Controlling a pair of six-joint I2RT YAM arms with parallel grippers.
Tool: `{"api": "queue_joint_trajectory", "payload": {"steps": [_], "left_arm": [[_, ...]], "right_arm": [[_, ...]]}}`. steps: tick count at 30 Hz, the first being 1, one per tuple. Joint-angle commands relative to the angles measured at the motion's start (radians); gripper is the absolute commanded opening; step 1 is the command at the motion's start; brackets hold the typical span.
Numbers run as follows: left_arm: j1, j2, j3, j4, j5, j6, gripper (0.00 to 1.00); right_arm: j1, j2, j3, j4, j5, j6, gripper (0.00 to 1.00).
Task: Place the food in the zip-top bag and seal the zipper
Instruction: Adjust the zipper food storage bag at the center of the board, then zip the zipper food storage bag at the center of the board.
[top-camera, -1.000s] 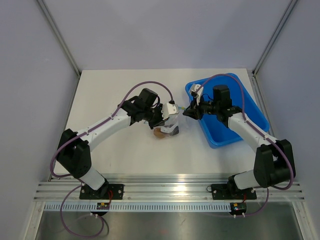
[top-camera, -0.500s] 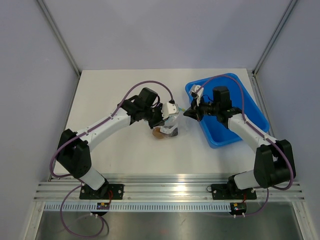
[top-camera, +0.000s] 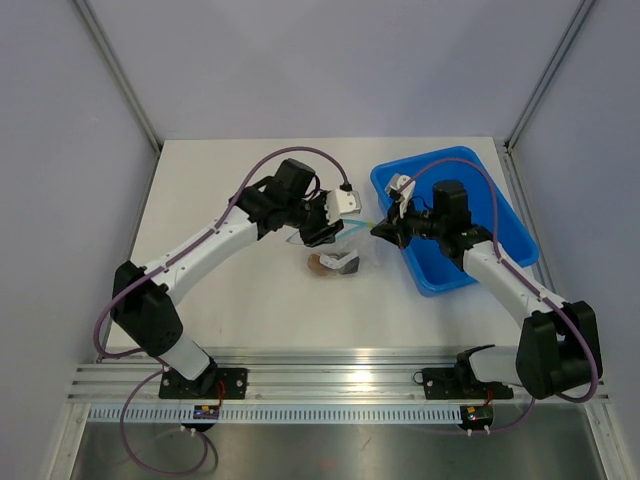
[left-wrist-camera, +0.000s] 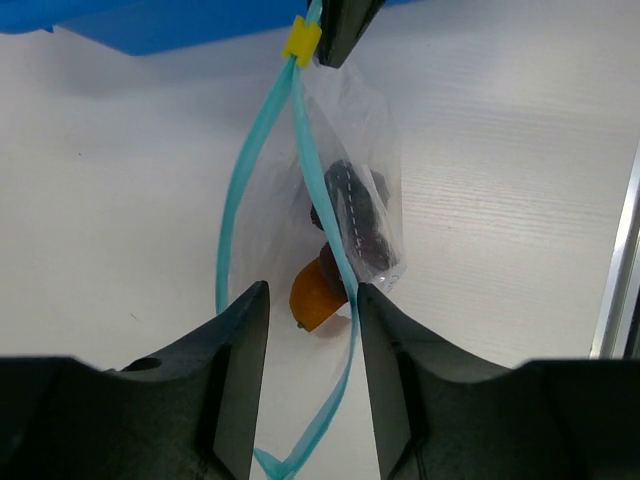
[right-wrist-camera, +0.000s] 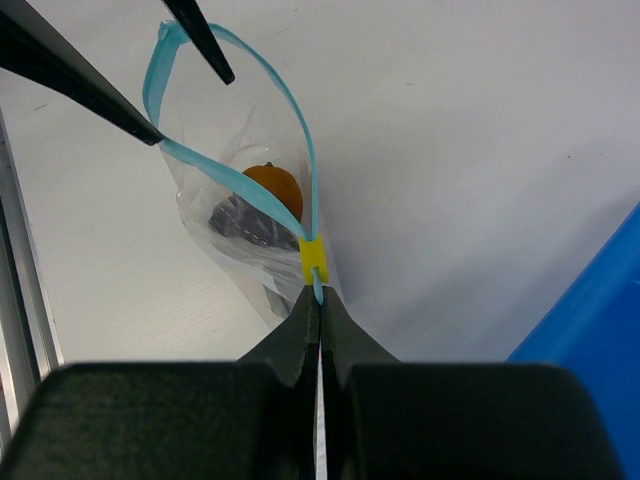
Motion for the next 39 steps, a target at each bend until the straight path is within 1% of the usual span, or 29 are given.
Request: {"api": "queue_joint_trajectory", "payload": {"steps": [1, 2, 6, 10, 14, 15, 17, 22, 25, 31, 35, 39], "left_arm": [[0.004, -0.011, 0.079, 0.037, 0.061, -0.022, 0.45], [0.004, -0.011, 0.083, 0.079, 0.075, -0.025, 0.44], [-0.002, -0.013, 0.089, 0.213, 0.235, -0.056, 0.42], [-0.005, 0.013, 0.102, 0.302, 0.289, -0.064, 0.43], [-0.011, 0.073, 0.145, 0.299, 0.331, -0.045, 0.52], [-0.011, 0.085, 0.151, 0.296, 0.346, -0.038, 0.58], [-0.013, 0.102, 0.165, 0.279, 0.358, -0.022, 0.59], [-0.016, 0.171, 0.234, 0.198, 0.366, 0.021, 0.58], [-0.016, 0.194, 0.255, 0.167, 0.378, 0.031, 0.55], [-0.016, 0.222, 0.258, 0.138, 0.395, 0.037, 0.52], [-0.016, 0.231, 0.261, 0.126, 0.415, 0.041, 0.46], [-0.016, 0.24, 0.26, 0.124, 0.42, 0.036, 0.43]], "right_arm": [[0.0, -0.042, -0.011, 0.053, -0.01, 0.013, 0.0], [0.0, -0.048, -0.014, 0.053, -0.011, 0.013, 0.0], [0.0, -0.054, -0.017, 0.055, -0.014, 0.012, 0.0], [0.001, -0.057, -0.014, 0.05, -0.023, 0.018, 0.0], [0.0, -0.065, -0.016, 0.05, -0.02, 0.019, 0.0], [0.0, -0.063, -0.014, 0.05, -0.02, 0.019, 0.0], [0.0, -0.063, -0.014, 0.052, -0.022, 0.022, 0.0], [0.0, -0.066, -0.016, 0.05, -0.025, 0.026, 0.0], [0.0, -0.071, -0.016, 0.05, -0.023, 0.024, 0.0], [0.0, -0.069, -0.014, 0.053, -0.023, 0.024, 0.0], [0.0, -0.069, -0.014, 0.053, -0.02, 0.026, 0.0], [0.0, -0.065, -0.011, 0.053, -0.022, 0.027, 0.0]]}}
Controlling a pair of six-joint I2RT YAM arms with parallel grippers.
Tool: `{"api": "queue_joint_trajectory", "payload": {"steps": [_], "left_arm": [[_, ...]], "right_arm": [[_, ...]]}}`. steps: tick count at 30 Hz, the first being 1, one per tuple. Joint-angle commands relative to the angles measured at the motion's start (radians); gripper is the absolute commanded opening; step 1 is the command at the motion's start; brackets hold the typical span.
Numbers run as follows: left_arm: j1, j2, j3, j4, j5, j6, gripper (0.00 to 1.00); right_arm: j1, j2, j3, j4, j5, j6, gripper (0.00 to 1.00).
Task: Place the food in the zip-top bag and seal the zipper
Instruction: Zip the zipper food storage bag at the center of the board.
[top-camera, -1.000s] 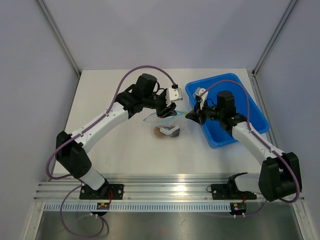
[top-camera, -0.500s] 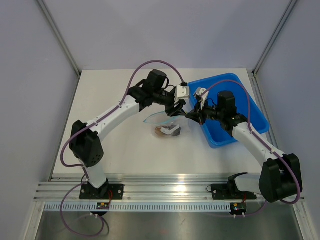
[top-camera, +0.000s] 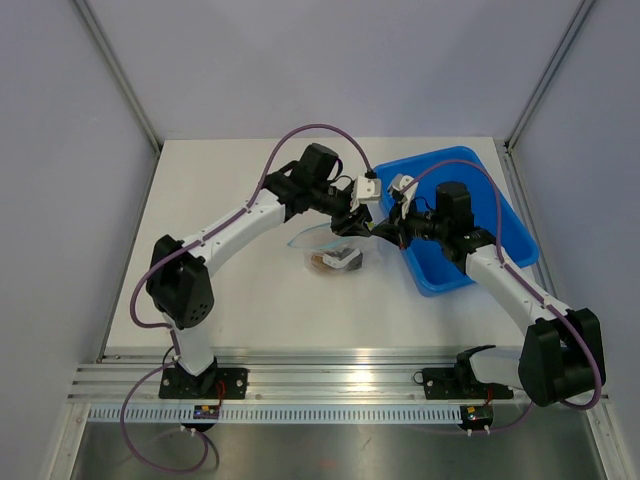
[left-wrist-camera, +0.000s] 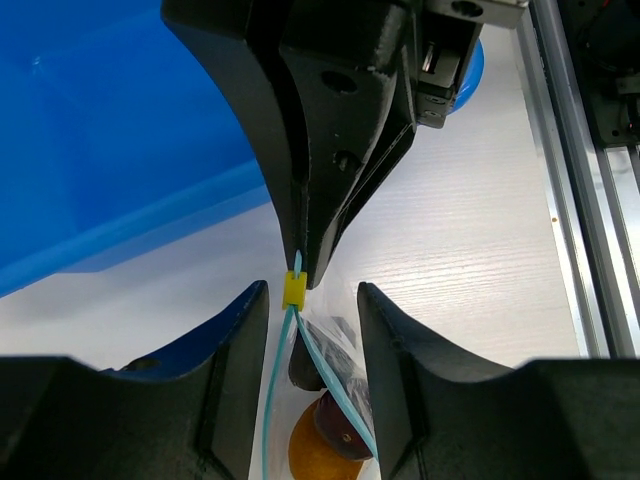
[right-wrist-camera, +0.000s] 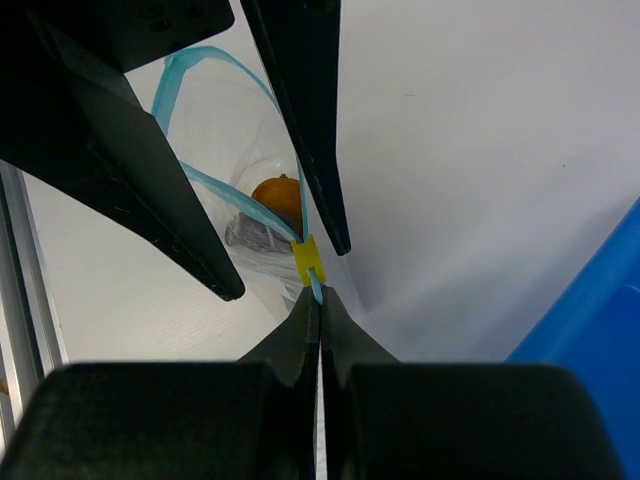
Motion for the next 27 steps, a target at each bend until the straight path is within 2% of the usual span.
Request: {"api": "queue_joint_trajectory", "payload": {"steps": [1, 6, 10, 17, 19, 20, 21, 27], "left_arm": [[-0.003, 0.007, 0.043, 0.008, 0.05, 0.016, 0.43], [-0.005, 0.015, 0.041, 0.008, 0.052, 0.008, 0.4], [-0.003, 0.02, 0.043, 0.01, 0.053, 0.004, 0.3], [-0.003, 0.027, 0.045, 0.016, 0.059, -0.021, 0.2], [-0.005, 0.032, 0.046, 0.016, 0.056, -0.028, 0.22], [-0.005, 0.037, 0.046, 0.016, 0.052, -0.037, 0.29], [-0.003, 0.038, 0.049, 0.016, 0.049, -0.045, 0.32], [-0.003, 0.043, 0.058, 0.027, 0.038, -0.065, 0.33]], "right_arm": [[0.0, -0.025, 0.007, 0.039, -0.02, 0.011, 0.0], [0.0, -0.02, 0.008, 0.038, -0.018, 0.014, 0.0], [0.0, -0.017, 0.008, 0.039, -0.017, 0.014, 0.0], [0.0, -0.018, 0.008, 0.039, -0.01, 0.014, 0.0], [0.0, -0.021, 0.005, 0.039, -0.009, 0.015, 0.0], [0.0, -0.023, 0.007, 0.039, -0.01, 0.015, 0.0], [0.001, -0.021, 0.008, 0.038, -0.012, 0.015, 0.0], [0.0, -0.02, 0.008, 0.039, -0.018, 0.018, 0.0]]}}
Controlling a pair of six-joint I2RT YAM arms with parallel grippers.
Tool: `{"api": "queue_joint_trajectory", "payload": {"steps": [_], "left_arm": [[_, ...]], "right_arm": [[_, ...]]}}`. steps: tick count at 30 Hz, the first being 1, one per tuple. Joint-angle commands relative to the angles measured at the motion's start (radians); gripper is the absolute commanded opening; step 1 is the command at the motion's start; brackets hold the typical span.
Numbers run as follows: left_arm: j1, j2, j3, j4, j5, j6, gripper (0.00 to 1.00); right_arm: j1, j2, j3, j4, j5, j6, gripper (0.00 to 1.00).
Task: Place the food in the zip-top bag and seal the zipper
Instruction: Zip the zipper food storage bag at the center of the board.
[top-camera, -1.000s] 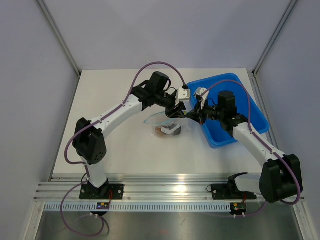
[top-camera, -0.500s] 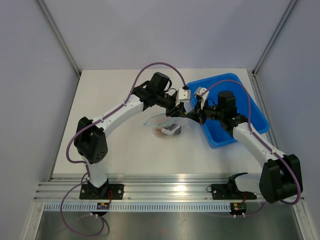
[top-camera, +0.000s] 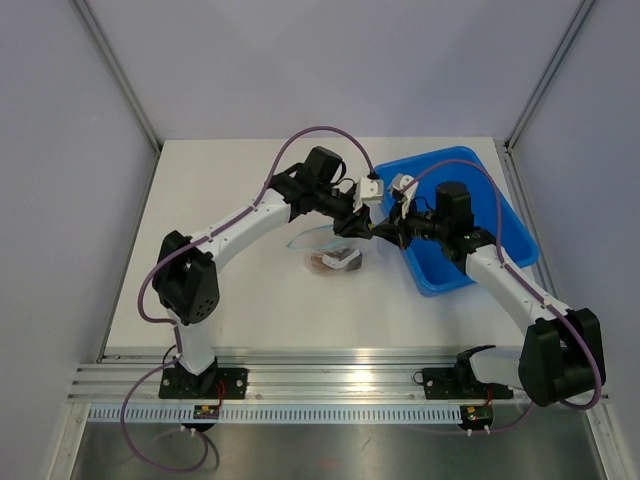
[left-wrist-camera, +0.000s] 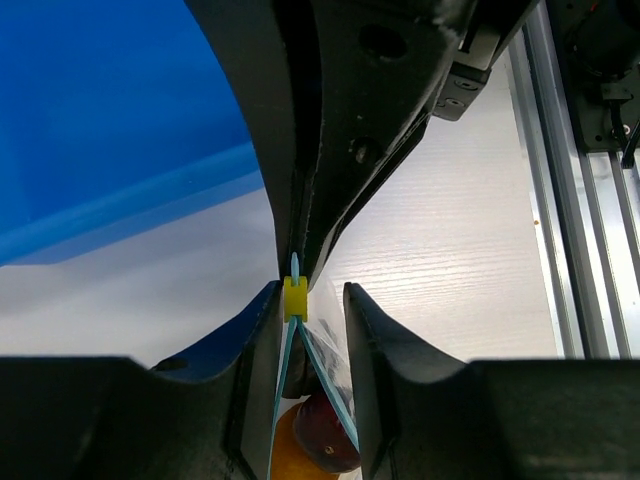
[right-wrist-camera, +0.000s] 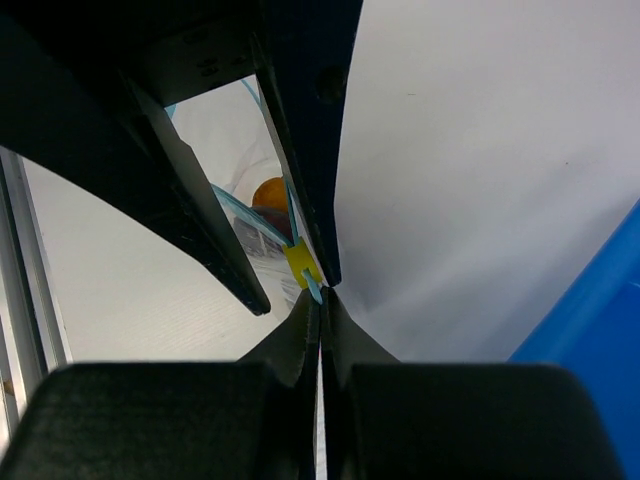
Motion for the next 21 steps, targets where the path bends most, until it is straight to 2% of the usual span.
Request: {"api": "queue_joint_trajectory", "payload": {"steps": [1, 5, 11, 15, 16, 17, 21], "left_arm": [[-0.003, 0.001, 0.057, 0.032, 0.022, -0.016, 0.33], [-0.003, 0.003, 0.062, 0.039, 0.021, -0.032, 0.28], [-0.003, 0.01, 0.085, 0.044, 0.019, -0.064, 0.31], [-0.003, 0.021, 0.093, 0.024, 0.028, -0.056, 0.15], [-0.003, 0.023, 0.093, 0.017, 0.027, -0.056, 0.05], [-0.003, 0.024, 0.094, 0.013, 0.025, -0.056, 0.02], [-0.001, 0.027, 0.096, -0.011, 0.013, -0.052, 0.0]], "right_arm": [[0.0, -0.018, 0.008, 0.037, -0.018, 0.006, 0.0], [0.0, -0.017, 0.008, 0.039, -0.017, 0.005, 0.0], [0.001, -0.011, 0.008, 0.037, -0.015, 0.005, 0.0], [0.0, -0.014, 0.008, 0.037, -0.01, 0.003, 0.0], [0.0, -0.015, 0.008, 0.039, -0.004, 0.003, 0.0], [0.0, -0.017, 0.005, 0.037, 0.002, 0.003, 0.0], [0.001, -0.034, -0.016, 0.103, 0.046, 0.026, 0.0]]}}
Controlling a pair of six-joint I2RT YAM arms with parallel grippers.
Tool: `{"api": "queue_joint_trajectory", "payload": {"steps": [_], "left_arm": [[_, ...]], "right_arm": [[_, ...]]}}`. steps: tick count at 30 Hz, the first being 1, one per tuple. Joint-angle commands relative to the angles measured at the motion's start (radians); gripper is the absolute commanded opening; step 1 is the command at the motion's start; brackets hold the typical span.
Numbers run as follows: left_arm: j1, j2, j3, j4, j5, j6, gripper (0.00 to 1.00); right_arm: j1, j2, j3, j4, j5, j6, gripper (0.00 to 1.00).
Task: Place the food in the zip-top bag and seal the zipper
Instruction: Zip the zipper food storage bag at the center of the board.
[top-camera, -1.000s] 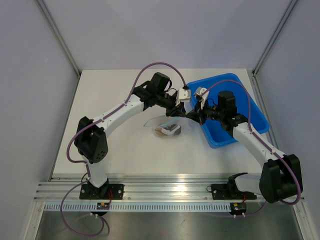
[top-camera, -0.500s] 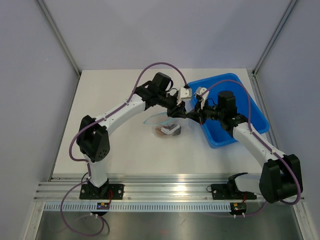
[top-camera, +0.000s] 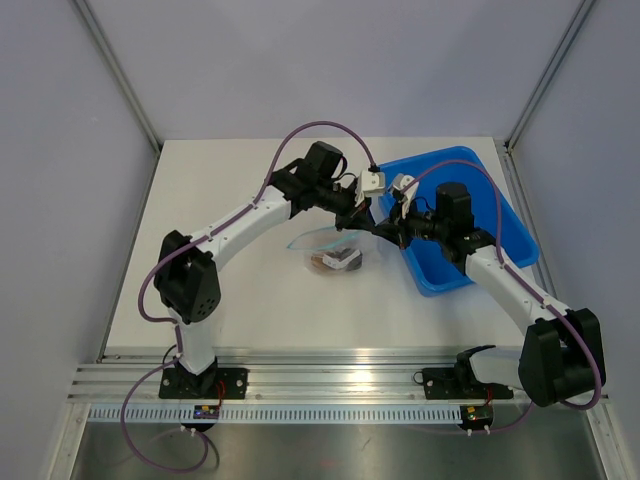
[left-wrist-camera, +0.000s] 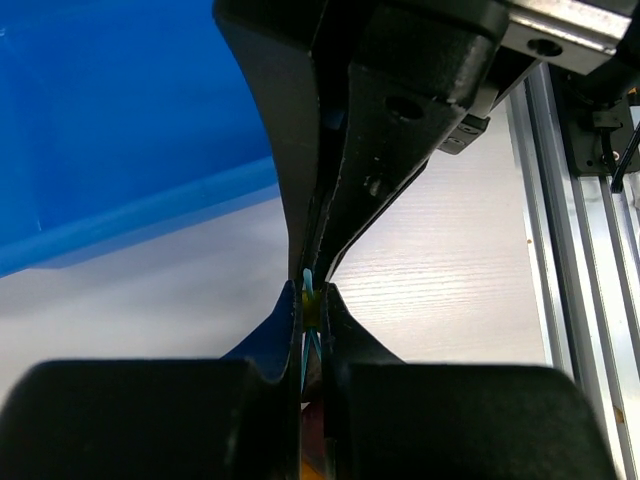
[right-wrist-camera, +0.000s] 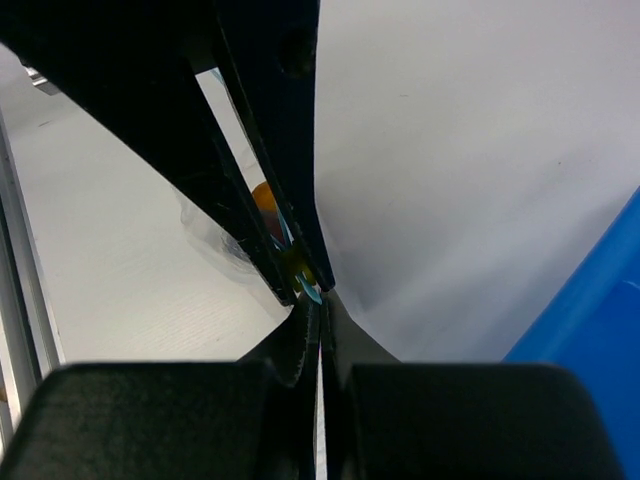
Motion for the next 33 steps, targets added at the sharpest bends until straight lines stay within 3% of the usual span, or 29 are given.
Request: {"api": "queue_joint_trajectory", "payload": {"steps": [1, 10, 16, 22, 33], "left_arm": [[-0.001, 0.012, 0.047, -0.016, 0.009, 0.009, 0.0], [0.029, 0.003, 0.03, -0.069, -0.014, 0.009, 0.0], [0.063, -0.041, -0.025, -0.084, -0.052, 0.01, 0.0], [0.132, -0.107, -0.134, -0.057, -0.128, -0.08, 0.0], [0.261, -0.27, -0.362, 0.017, -0.237, -0.241, 0.0]], "right_arm": [[0.0, -0.037, -0.014, 0.101, 0.057, 0.026, 0.0], [0.0, -0.094, -0.106, 0.276, 0.316, 0.14, 0.0], [0.0, -0.097, -0.135, 0.333, 0.412, 0.189, 0.0], [0.0, -0.085, -0.141, 0.353, 0.488, 0.245, 0.0], [-0.005, -0.074, -0.157, 0.411, 0.495, 0.301, 0.0]]}}
